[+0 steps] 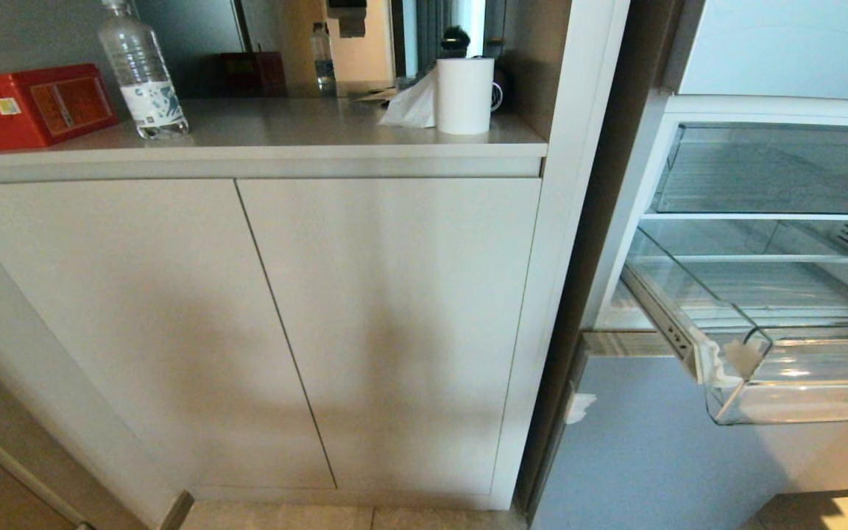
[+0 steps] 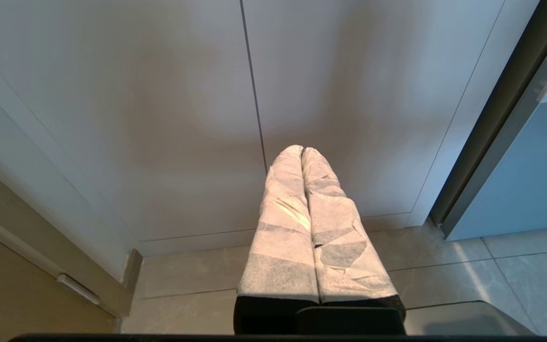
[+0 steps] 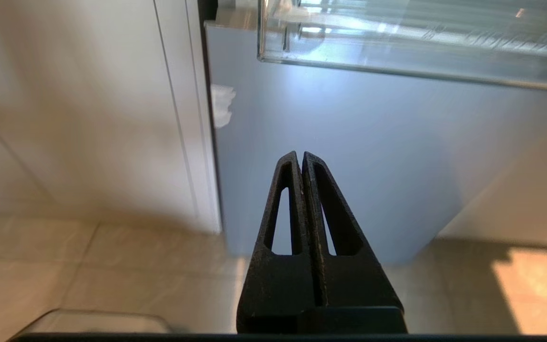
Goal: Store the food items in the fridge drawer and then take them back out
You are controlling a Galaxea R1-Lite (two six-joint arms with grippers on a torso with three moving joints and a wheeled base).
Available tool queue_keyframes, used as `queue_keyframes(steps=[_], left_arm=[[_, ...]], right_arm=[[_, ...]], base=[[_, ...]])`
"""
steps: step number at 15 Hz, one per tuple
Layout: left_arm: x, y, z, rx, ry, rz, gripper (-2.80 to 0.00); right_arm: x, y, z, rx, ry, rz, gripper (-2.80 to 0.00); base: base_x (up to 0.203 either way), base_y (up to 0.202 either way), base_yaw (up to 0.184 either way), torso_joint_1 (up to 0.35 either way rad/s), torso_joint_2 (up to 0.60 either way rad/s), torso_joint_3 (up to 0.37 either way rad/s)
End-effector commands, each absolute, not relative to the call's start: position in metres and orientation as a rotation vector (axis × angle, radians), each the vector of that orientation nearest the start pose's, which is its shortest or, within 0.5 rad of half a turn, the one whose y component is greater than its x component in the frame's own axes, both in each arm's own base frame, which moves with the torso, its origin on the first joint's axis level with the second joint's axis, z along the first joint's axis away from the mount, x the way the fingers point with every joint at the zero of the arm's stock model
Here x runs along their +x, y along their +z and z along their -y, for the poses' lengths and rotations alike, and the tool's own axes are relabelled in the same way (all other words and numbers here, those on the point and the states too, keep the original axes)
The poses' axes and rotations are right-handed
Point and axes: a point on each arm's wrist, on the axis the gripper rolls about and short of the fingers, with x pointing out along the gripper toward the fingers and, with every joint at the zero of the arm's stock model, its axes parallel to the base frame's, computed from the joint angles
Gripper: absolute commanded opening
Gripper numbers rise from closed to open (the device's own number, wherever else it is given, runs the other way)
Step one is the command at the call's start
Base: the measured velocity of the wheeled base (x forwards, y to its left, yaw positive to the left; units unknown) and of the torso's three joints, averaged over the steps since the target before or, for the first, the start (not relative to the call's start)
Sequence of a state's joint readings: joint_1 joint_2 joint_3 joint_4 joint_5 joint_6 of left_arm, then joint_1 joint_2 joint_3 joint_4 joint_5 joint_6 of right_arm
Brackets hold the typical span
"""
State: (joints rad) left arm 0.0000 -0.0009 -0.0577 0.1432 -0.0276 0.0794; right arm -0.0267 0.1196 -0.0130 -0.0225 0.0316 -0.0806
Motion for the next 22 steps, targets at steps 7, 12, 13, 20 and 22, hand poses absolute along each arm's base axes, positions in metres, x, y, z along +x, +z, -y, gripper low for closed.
queue_keyframes(steps=[7, 12, 13, 20, 22], left_arm=[[-0.0280, 0.0768, 0.0006, 0.062, -0.030, -0.083, -2.80], [-0.0280, 0.0767, 0.0006, 0.062, -0.030, -0.083, -2.80], [-0.0280, 0.0768, 0.0006, 0.062, -0.030, -0.082, -2.80], [-0.0280, 0.0768, 0.0006, 0.062, -0.030, -0.083, -2.80], [-0.0280, 0.0767, 0.0006, 0.062, -0.030, -0.083, -2.80]], right_arm=[[-0.0227, 0.0744, -0.0001, -0.009, -0.012, -0.008, -2.80], [-0.0227, 0.0744, -0.0001, -0.011, -0.009, -0.008, -2.80], [-0.0227, 0.0744, -0.0001, -0.009, -0.012, -0.008, -2.80], [-0.0227, 0.0746, 0.0005, 0.020, -0.038, -0.006, -2.80], [-0.0227, 0.0746, 0.0005, 0.021, -0.038, -0.006, -2.80]], base=[[0.000, 0.000, 0.000, 0.000, 0.00, 0.000], [0.003, 0.005, -0.110, 0.001, 0.00, 0.003], [0.000, 0.012, -0.179, 0.002, 0.00, 0.012], [0.001, 0.009, -0.175, 0.001, 0.00, 0.003], [0.000, 0.008, -0.173, 0.004, 0.00, 0.002]])
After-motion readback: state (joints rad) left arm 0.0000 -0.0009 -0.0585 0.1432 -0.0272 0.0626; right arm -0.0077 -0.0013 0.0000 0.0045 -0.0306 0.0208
